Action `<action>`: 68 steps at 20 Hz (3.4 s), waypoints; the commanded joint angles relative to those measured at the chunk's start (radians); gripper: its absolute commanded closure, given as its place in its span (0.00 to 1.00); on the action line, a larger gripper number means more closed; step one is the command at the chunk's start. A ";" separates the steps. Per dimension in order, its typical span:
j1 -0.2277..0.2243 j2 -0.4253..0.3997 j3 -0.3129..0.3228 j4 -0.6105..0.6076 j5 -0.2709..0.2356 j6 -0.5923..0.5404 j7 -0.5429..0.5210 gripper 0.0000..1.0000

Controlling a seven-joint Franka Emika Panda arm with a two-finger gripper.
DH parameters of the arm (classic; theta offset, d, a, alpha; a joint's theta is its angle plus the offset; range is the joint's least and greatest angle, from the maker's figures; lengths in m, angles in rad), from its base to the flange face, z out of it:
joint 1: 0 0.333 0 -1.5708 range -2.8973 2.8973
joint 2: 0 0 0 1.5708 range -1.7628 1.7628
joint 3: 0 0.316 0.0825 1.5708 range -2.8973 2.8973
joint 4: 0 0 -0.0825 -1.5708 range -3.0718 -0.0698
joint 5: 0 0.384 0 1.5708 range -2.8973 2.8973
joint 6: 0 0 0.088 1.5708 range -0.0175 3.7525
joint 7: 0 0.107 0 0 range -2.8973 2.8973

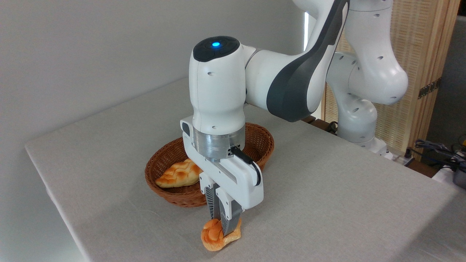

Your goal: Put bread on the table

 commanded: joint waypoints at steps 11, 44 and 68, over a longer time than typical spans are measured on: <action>-0.002 -0.041 0.042 0.044 0.015 -0.023 0.006 0.00; 0.062 -0.036 -0.268 0.474 0.046 -0.637 -0.319 0.00; 0.095 -0.061 -0.268 0.472 0.053 -0.634 -0.262 0.00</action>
